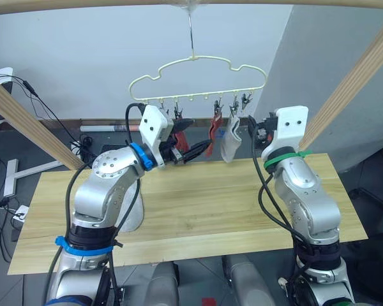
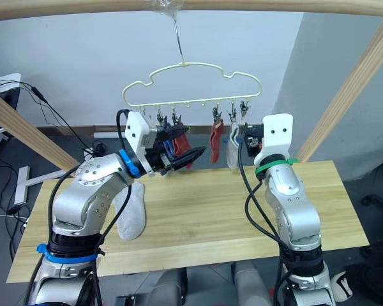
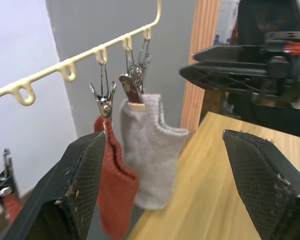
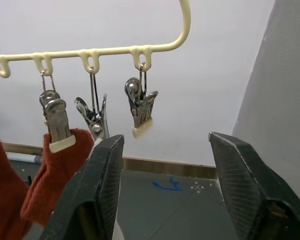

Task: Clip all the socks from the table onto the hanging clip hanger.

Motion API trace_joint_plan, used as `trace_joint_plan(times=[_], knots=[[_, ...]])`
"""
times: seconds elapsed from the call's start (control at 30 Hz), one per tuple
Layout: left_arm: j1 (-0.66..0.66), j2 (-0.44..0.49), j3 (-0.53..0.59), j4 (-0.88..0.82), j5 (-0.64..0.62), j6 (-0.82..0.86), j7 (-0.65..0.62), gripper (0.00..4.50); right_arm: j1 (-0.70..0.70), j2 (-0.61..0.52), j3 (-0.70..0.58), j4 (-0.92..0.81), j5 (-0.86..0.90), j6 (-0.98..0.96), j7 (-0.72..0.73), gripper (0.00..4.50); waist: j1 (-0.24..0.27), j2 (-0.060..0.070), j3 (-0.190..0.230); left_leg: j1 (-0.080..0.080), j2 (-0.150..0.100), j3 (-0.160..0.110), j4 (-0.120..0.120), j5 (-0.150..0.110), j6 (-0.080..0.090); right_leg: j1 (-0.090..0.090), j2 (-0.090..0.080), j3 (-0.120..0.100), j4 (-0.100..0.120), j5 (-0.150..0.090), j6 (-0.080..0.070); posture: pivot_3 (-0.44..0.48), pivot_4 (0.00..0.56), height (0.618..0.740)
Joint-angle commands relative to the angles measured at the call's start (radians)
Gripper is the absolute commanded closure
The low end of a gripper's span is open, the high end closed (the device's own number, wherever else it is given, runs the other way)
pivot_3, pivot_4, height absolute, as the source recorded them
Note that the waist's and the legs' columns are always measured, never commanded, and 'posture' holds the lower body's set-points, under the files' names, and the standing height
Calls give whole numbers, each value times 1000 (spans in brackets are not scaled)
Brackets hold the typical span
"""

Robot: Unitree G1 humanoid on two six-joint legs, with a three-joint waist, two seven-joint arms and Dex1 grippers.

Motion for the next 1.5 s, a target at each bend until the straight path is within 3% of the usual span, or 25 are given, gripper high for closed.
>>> trace_joint_plan(times=[0.03,0.23,0.37,1.5], knots=[[-1,13,19,-70,-33,15,9,630,-40,18,-2,15,-18,-54,5,1489,3,0,0,0,0,0,0,0,0,0,0,0,0,0,0,-24,288,740],[-9,19,23,-82,-43,25,30,630,-71,42,-6,82,-36,-99,3,1489,14,0,0,0,0,0,0,0,0,0,0,0,0,0,0,-24,288,740],[-9,29,29,-96,-53,33,39,630,-75,46,-7,100,-46,-111,6,2423,18,0,0,0,0,0,0,0,0,0,0,0,0,0,0,-5,290,740],[-66,39,22,-107,-83,50,59,630,-225,112,0,378,-134,-254,-3,2423,21,1,1,0,0,0,0,0,0,0,0,0,1,0,0,25,293,740]])
